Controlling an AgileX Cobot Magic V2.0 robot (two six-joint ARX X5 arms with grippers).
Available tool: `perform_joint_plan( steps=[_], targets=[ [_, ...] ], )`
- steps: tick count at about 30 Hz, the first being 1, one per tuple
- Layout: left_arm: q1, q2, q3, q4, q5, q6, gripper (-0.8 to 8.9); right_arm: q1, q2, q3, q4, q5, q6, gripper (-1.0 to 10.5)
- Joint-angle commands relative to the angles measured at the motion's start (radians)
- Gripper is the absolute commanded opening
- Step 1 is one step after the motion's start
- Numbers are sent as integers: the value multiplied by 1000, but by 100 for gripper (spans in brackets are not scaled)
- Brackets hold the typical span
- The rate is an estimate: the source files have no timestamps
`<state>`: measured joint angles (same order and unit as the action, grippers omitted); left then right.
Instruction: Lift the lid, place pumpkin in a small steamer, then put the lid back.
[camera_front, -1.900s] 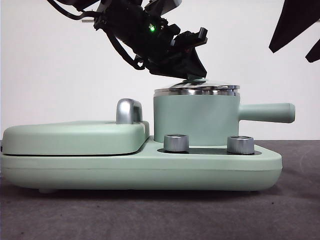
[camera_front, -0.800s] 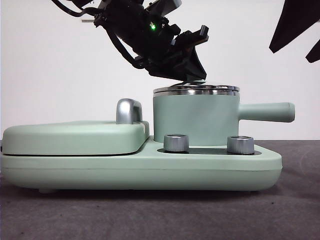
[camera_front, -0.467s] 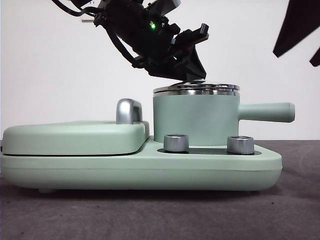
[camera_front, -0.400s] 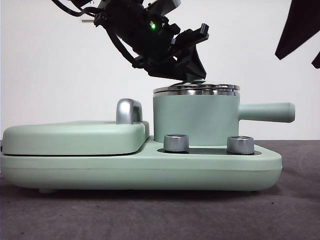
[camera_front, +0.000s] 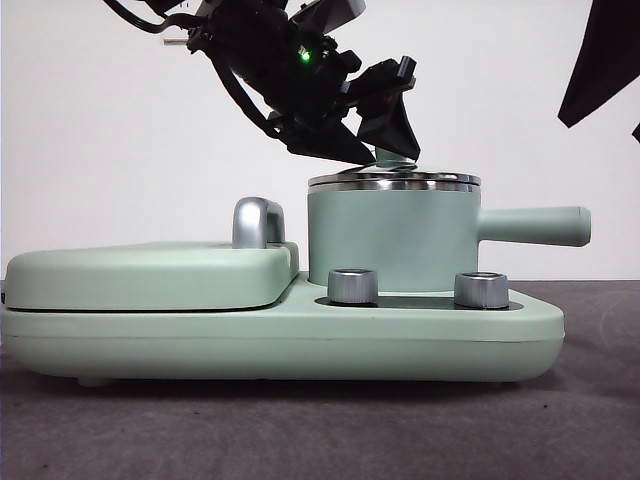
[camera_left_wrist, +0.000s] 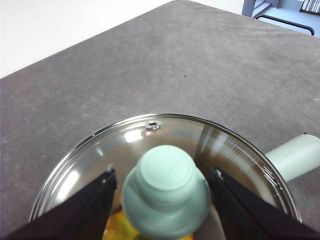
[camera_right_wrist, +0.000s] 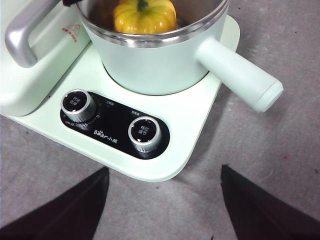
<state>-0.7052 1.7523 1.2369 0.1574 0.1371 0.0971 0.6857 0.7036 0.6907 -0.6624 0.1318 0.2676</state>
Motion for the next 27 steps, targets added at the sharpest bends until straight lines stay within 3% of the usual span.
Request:
perform_joint_plan(
  steps=[1, 7, 13, 18, 27],
  targets=[
    [-11, -26, 17, 13, 2, 10, 322, 8, 7, 1, 8, 0, 13, 346],
    [0, -183, 17, -119, 2, -30, 321, 8, 7, 1, 32, 0, 13, 346],
    [82, -381, 17, -511, 11, -144, 321, 8, 8, 3, 68, -50, -48, 348],
    [182, -517, 2, -778, 21, -166, 321, 8, 31, 3, 142, -77, -117, 348],
    [322, -843, -295, -809, 20, -170, 320, 6, 159, 44, 297, -117, -154, 348]
  ],
)
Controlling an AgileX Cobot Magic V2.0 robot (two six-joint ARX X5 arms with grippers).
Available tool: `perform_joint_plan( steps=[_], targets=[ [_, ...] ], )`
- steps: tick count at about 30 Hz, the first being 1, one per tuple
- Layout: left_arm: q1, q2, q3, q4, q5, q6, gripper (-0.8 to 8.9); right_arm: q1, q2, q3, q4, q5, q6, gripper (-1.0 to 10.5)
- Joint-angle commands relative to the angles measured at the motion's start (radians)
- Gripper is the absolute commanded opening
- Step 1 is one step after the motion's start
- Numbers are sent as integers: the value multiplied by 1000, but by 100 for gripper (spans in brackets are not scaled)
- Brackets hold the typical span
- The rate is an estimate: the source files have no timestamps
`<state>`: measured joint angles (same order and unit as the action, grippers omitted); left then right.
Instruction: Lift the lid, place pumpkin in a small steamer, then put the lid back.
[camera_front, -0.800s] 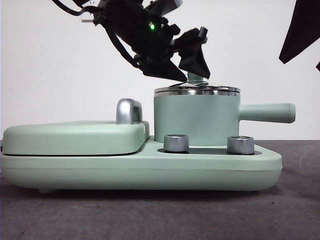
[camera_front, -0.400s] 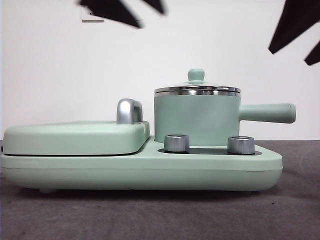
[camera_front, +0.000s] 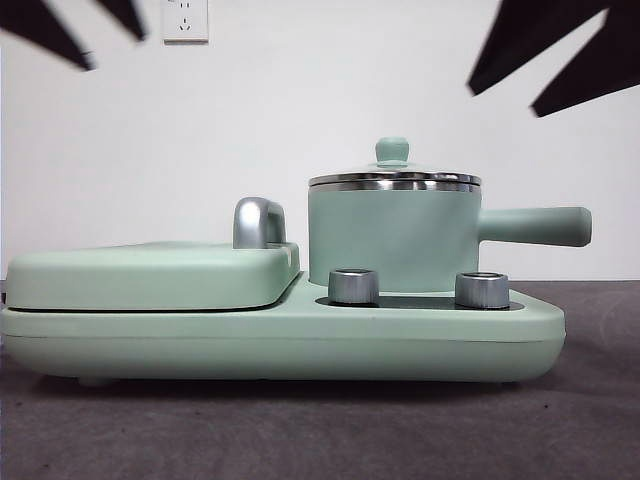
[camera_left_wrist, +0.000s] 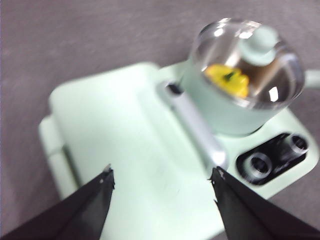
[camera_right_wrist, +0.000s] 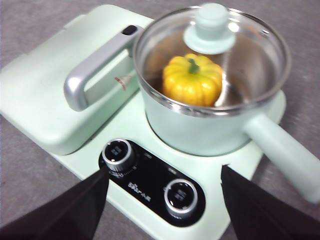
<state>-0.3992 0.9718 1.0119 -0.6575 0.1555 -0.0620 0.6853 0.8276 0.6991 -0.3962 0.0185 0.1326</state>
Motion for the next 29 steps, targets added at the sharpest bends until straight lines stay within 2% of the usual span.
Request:
perform_joint_plan(
  steps=[1, 6, 15, 16, 17, 18, 19, 29],
  targets=[
    [29, -100, -107, 5, 2, -13, 320, 6, 53, 45, 41, -4, -22, 348],
    [79, -269, -251, 10, 2, -32, 312, 6, 143, 102, 90, -3, -43, 348],
    [89, -343, -265, 19, 4, -29, 309, 6, 167, 119, 156, -3, -43, 346],
    [90, -347, -265, 24, 4, -29, 273, 6, 164, 119, 158, 0, -43, 313],
    [89, -348, -265, 32, 6, -29, 146, 6, 164, 119, 165, 7, -42, 192],
    [89, -348, -265, 37, 11, -30, -18, 6, 164, 119, 169, 13, -41, -18],
    [90, -348, -265, 49, 11, -29, 8, 6, 164, 119, 174, 20, -47, 30],
    [90, -359, -265, 52, 10, -30, 7, 6, 158, 119, 175, 1, -35, 18]
  ],
)
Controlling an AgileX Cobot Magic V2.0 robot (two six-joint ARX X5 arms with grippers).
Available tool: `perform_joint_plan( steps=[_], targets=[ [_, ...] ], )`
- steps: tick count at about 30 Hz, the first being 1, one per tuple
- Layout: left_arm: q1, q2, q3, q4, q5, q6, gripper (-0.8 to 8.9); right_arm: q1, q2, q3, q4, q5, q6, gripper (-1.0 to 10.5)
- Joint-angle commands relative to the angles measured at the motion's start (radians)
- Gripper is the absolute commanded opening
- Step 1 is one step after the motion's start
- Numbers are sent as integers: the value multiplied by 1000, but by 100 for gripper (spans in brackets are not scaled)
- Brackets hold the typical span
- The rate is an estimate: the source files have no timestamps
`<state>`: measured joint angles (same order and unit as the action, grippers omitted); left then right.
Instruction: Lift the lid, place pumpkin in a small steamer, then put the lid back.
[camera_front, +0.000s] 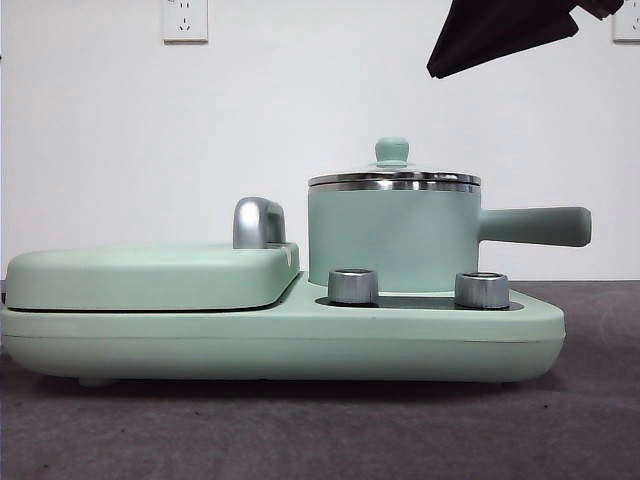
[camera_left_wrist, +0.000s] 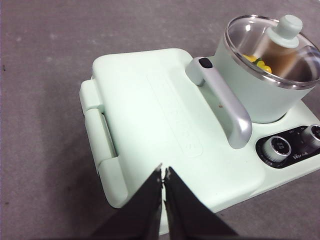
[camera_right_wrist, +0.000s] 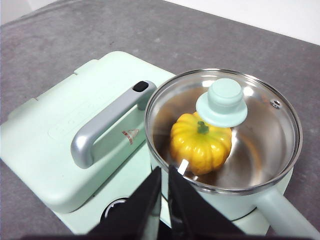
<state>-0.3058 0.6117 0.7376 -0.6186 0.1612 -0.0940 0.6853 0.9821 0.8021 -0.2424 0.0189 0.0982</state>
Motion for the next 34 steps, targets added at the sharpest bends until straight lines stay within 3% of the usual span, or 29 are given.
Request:
perform_joint_plan(
  steps=[1, 14, 25, 34],
  targets=[
    [-4, 1, 10, 13, 4, 2, 7, 6, 3, 16, 27, 2, -2, 18],
    [9, -21, 9, 12, 5, 6, 7, 6, 3, 16, 37, 2, -2, 18],
    [206, -212, -90, 33, 3, -5, 7, 6, 3, 16, 37, 2, -2, 18],
    [290, -377, -293, 232, -16, -3, 7, 6, 3, 16, 37, 2, -1, 18]
  ],
)
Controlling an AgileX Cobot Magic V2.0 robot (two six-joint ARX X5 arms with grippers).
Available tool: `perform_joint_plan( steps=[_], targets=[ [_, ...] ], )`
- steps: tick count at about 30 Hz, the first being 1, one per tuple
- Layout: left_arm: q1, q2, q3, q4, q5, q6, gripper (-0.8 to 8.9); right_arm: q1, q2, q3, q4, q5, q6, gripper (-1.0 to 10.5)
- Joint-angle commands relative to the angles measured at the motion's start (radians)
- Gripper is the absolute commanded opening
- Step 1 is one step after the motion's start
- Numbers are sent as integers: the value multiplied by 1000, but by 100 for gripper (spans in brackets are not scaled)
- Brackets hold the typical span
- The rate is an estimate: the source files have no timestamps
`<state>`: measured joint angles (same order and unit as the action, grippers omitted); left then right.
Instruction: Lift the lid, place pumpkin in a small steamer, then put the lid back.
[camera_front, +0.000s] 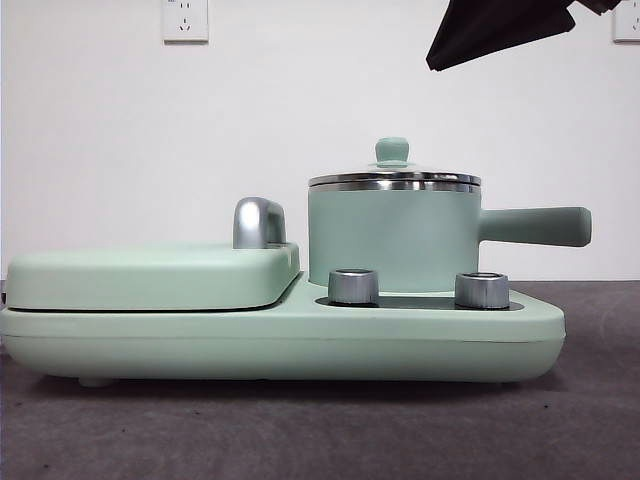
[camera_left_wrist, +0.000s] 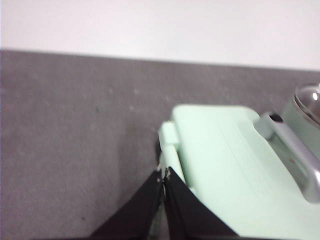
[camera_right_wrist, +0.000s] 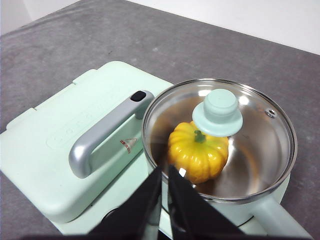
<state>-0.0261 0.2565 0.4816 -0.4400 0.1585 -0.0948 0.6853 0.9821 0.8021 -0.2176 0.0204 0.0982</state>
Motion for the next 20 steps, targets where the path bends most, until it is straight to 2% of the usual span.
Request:
perform_joint_plan(
  steps=[1, 7, 16, 20],
  targets=[
    [20, -40, -68, 84, -20, -3, 7, 6, 3, 16, 12, 0, -1, 18],
    [50, -122, -222, 208, -32, 0, 7, 6, 3, 16, 12, 0, -1, 18],
    [53, -256, -399, 262, -37, 0, 7, 6, 3, 16, 12, 0, -1, 18],
    [53, -253, -451, 333, -39, 3, 7, 6, 3, 16, 13, 0, -1, 18]
  ],
)
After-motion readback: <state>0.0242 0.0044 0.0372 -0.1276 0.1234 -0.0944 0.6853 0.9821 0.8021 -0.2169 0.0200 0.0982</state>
